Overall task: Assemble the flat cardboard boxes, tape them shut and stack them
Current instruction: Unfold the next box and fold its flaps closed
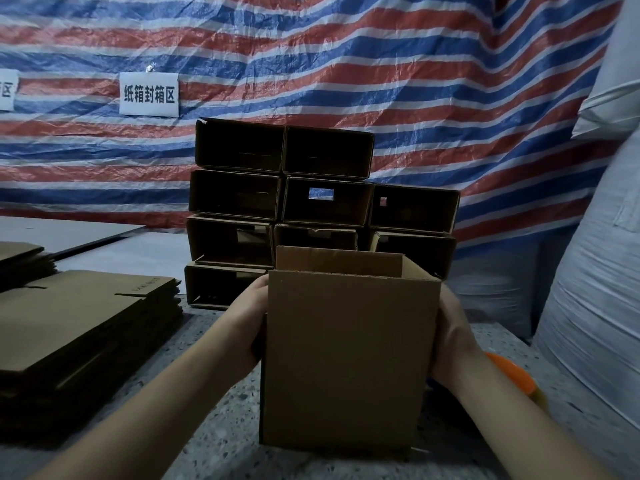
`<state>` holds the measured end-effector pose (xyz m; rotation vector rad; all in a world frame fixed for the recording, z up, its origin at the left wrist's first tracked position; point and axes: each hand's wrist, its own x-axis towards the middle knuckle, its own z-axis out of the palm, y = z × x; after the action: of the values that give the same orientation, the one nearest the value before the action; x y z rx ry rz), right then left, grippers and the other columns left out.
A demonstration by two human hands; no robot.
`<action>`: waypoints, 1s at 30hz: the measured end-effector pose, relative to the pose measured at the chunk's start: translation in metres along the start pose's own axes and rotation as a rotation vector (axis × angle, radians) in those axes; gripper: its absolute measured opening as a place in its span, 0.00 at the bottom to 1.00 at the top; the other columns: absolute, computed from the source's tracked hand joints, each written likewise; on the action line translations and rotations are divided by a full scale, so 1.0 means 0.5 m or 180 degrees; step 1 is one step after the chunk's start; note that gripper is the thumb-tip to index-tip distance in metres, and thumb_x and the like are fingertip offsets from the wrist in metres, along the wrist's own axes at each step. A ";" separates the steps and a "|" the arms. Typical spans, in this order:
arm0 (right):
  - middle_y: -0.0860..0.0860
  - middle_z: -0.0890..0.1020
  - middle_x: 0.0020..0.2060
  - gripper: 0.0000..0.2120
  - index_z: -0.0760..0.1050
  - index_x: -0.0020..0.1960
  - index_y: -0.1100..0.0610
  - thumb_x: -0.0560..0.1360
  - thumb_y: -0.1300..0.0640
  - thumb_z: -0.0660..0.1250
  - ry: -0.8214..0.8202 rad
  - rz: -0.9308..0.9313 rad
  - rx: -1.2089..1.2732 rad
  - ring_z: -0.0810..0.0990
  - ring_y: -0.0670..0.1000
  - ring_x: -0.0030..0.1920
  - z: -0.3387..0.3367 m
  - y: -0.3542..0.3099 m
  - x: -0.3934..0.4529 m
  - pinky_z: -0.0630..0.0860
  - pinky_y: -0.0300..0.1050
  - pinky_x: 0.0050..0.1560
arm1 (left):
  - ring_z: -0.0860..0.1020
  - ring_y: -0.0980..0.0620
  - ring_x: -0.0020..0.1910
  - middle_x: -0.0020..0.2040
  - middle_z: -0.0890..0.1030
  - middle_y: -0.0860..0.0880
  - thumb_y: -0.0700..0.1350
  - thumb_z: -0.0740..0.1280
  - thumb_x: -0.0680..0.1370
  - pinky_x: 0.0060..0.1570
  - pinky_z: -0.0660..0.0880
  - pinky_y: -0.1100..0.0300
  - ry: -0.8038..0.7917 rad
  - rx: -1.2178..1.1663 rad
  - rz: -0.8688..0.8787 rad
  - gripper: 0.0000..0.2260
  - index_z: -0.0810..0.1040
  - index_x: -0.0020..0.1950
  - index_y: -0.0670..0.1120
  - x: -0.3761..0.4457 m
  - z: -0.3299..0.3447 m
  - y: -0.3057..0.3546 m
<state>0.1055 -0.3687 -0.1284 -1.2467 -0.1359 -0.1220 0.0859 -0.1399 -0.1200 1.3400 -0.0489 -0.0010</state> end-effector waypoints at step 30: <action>0.49 0.78 0.24 0.18 0.75 0.37 0.55 0.84 0.54 0.59 0.0205 0.0721 -0.0794 0.74 0.46 0.23 0.024 -0.031 0.002 0.70 0.42 0.28 | 0.81 0.57 0.58 0.55 0.84 0.56 0.77 0.72 0.53 0.50 0.79 0.62 -0.1110 0.0975 0.0888 0.43 0.77 0.60 0.54 0.004 -0.071 0.007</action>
<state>0.1036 -0.3620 -0.1097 -1.4961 0.0794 0.0183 0.0891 -0.1044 -0.1245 1.6166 -0.5492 0.0088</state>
